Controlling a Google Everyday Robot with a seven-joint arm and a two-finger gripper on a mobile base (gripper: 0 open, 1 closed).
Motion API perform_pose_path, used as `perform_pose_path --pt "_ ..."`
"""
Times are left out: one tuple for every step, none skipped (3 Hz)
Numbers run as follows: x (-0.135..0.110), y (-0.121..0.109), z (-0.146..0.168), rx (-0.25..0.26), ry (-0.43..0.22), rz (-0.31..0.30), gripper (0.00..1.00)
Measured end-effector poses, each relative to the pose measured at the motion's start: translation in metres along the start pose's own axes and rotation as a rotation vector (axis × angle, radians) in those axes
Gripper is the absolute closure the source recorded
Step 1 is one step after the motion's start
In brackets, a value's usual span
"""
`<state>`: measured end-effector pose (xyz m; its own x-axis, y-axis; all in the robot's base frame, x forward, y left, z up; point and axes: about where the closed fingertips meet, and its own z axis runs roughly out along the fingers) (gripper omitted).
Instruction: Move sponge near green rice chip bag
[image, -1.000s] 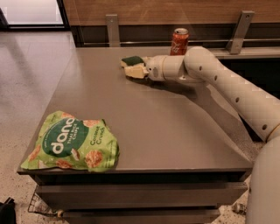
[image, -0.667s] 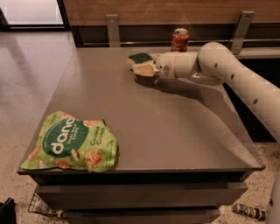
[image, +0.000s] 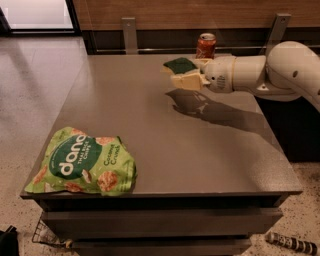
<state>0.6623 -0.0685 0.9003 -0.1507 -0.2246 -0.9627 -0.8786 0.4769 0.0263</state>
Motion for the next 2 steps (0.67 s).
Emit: perform_pose_path --pt "-0.002 0.051 -0.043 -0.042 0.015 -0.038 1.00" --pt "-0.002 0.108 -0.065 -0.092 0.007 -0.070 1.00"
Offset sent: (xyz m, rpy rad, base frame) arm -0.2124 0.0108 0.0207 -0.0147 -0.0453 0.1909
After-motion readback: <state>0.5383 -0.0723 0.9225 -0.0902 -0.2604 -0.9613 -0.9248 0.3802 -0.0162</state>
